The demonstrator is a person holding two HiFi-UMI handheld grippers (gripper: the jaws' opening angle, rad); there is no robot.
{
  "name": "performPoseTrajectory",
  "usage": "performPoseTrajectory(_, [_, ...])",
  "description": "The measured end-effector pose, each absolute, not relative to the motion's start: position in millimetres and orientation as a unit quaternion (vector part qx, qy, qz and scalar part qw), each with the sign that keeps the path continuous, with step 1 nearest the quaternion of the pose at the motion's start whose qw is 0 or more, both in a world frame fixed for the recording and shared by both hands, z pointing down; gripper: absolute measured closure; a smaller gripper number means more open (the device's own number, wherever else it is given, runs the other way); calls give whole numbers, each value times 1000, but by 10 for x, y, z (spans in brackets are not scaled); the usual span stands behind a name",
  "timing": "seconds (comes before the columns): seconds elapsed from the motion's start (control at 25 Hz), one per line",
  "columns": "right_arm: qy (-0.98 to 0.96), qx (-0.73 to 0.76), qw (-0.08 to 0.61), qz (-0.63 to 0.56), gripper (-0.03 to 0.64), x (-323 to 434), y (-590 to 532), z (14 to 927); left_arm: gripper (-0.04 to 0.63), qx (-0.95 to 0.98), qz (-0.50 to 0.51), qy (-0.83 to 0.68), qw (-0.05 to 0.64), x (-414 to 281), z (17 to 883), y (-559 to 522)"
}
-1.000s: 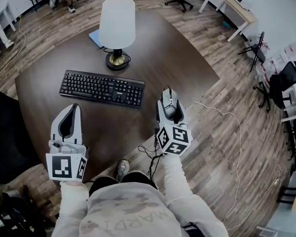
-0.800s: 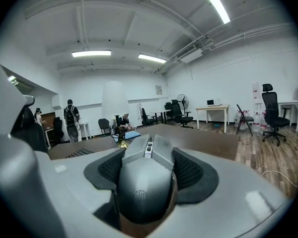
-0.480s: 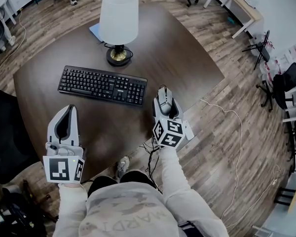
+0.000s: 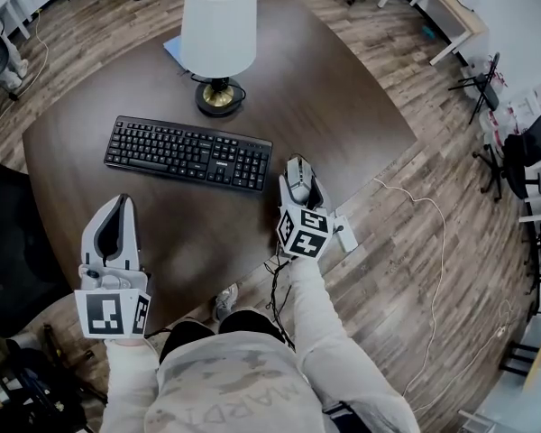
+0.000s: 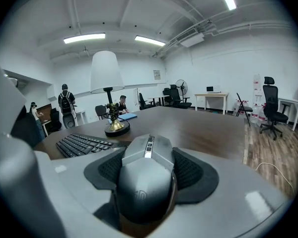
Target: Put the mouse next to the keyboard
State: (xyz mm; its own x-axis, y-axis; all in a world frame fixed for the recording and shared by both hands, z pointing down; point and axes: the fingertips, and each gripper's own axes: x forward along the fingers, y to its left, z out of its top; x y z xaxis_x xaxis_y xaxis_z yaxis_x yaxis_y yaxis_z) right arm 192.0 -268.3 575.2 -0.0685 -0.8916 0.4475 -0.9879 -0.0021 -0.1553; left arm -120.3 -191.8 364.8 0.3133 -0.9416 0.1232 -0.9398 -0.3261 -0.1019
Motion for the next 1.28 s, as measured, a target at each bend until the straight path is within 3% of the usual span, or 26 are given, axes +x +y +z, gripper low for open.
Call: performPoseTrajectory(1.28, [-660, 671, 210, 266, 307, 1903, -2919, 6408, 592, -788, -100, 608, -12, -1473, 3870, -1935])
